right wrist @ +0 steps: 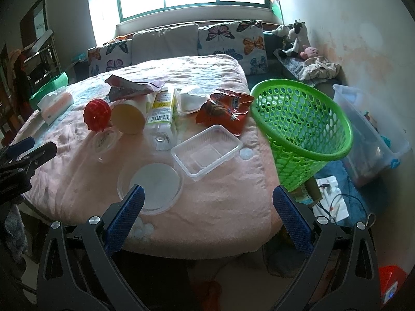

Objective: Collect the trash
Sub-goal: 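Grasp the clear plastic box with the right gripper while the left gripper approaches the red mesh scrubber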

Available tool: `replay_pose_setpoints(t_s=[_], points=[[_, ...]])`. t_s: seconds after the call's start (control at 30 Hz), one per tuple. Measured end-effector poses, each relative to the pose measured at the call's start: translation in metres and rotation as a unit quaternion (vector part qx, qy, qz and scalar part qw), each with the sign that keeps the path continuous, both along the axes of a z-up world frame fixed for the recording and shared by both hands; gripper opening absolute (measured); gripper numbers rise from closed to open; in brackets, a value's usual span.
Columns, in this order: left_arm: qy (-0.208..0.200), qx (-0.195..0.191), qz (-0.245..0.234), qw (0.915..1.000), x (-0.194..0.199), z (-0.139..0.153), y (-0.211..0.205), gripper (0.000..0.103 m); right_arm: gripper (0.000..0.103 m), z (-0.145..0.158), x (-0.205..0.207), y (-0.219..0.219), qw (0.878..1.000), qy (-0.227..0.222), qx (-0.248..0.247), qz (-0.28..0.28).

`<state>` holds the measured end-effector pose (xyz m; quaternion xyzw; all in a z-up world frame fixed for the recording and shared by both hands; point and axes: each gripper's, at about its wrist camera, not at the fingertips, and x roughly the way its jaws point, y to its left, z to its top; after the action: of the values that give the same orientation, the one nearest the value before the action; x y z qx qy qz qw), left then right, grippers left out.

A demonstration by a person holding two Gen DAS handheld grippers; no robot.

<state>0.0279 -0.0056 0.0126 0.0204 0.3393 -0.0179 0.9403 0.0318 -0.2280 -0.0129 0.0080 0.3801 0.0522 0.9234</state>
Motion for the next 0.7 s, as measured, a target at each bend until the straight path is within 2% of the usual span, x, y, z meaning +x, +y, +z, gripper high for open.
replay_pose_setpoints(t_s=[0.4,0.7], points=[[0.003,-0.006,0.009,0.9999,0.015,0.000,0.012,0.096,0.097,-0.006,0.018,-0.004,1.000,0.015,0.009,-0.003],[0.005,-0.009,0.010,0.9999,0.025,0.000,0.022,0.096,0.090,-0.013,0.051,-0.011,0.998,0.050,0.035,-0.020]])
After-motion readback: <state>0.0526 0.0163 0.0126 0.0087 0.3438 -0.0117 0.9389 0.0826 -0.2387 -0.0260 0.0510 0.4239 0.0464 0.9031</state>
